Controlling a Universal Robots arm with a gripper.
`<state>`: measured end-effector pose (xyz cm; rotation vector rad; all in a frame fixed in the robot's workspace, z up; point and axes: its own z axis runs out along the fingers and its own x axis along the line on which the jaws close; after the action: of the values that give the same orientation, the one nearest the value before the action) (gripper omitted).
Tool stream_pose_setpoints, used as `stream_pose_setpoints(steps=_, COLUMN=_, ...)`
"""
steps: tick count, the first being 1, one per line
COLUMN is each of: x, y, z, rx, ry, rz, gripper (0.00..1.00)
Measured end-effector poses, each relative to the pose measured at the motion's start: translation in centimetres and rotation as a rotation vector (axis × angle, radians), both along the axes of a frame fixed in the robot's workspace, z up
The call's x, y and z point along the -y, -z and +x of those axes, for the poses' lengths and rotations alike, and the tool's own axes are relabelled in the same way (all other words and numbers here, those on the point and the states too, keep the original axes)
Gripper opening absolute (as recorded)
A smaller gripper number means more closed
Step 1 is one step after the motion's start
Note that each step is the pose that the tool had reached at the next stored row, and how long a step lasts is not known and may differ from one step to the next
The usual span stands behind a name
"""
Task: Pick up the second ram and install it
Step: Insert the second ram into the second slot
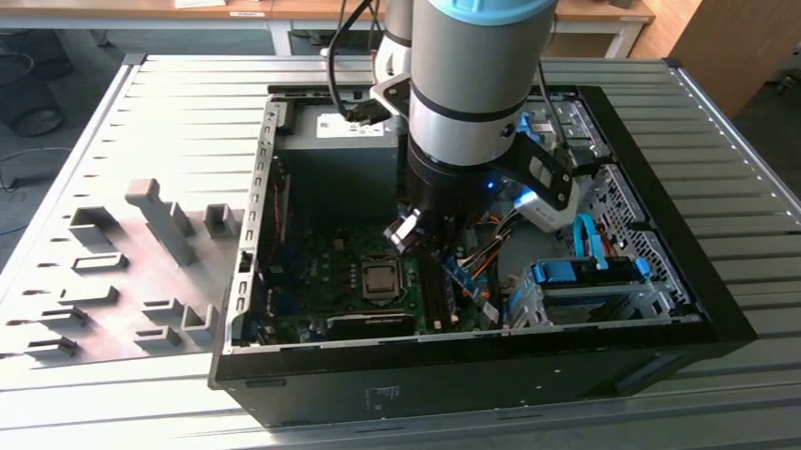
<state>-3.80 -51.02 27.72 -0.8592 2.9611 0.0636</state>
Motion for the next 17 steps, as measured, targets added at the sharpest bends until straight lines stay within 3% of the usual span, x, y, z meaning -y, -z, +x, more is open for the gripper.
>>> stream_pose_setpoints(steps=17, x=0.00, y=0.00, z=0.00, rx=0.0000, ry=0.055, rz=-0.0001, gripper=0.14)
